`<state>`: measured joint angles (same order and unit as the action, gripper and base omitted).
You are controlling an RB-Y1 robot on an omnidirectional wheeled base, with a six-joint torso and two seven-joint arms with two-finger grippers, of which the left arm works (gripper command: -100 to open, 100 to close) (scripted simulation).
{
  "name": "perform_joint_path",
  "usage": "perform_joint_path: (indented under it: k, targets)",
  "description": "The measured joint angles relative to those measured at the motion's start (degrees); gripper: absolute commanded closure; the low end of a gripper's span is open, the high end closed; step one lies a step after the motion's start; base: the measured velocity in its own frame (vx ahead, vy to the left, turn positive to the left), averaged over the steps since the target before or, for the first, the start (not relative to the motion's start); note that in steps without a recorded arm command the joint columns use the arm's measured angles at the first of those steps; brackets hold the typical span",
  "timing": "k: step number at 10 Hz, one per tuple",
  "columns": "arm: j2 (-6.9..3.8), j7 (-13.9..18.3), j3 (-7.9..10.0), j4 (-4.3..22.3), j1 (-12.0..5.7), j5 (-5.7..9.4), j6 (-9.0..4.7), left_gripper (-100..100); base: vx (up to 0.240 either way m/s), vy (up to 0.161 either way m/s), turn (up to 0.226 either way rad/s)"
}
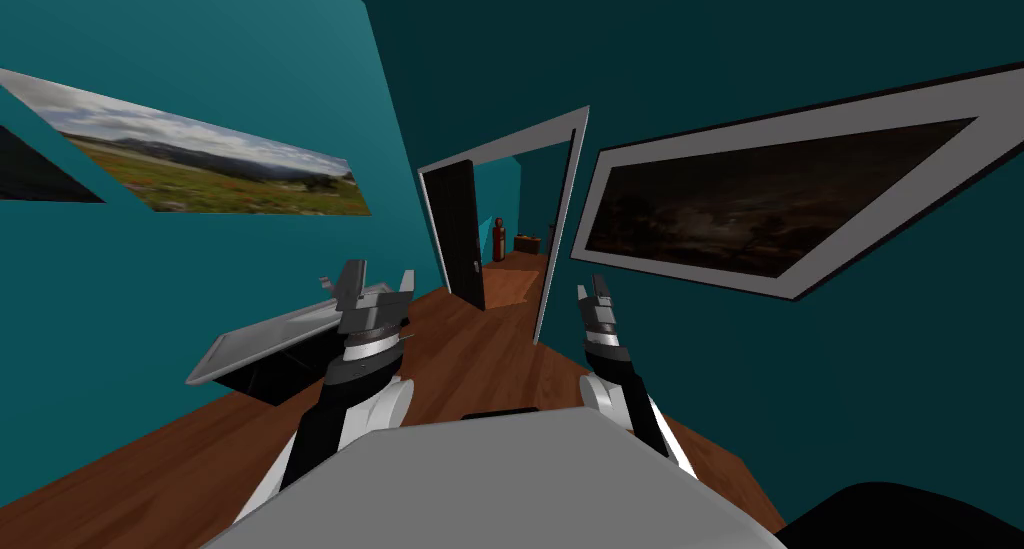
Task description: Push the door open
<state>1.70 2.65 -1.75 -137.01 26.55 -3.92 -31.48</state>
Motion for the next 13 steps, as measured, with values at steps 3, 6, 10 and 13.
perform_joint_path:
  k: [3,6,10,13]
  targets:
    - [-1.16,-0.36,-0.79,3.36,-1.62,0.77,-0.19,-100,0.126,0.077,-0.062]
    - [-2.30,-0.61,-1.68,6.79,-2.54,1.77,-0.78,-100,0.097,0.067,-0.049]
    - [-3.72,-1.01,-2.93,12.22,-4.24,3.27,-1.62,-100,0.118,0.084,-0.058]
    - [-4.39,-1.25,-3.49,15.93,-5.75,4.14,-2.27,-100,0.083,0.054,-0.048]
